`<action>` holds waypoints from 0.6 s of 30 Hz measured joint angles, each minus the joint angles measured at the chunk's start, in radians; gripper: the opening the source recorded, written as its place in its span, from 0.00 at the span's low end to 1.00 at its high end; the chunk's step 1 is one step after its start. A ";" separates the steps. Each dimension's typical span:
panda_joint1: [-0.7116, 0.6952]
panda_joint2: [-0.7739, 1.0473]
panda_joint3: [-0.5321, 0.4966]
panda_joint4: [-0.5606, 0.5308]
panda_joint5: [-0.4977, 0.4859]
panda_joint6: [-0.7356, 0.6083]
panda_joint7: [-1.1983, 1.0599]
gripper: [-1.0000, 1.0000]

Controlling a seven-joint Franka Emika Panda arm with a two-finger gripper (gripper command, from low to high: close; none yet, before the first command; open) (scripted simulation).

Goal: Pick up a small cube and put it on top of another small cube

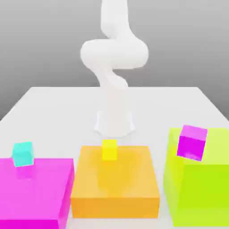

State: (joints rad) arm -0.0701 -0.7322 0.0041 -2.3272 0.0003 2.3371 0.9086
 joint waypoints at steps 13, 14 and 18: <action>-0.338 0.354 -0.003 -0.142 -0.019 0.194 0.582 0.50; -0.361 0.381 -0.007 -0.153 -0.022 0.209 0.627 0.50; -0.443 0.489 -0.030 -0.196 -0.032 0.267 0.807 0.50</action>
State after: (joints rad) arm -0.5127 -0.2434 -0.0257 -2.5228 -0.0313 2.6044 1.7155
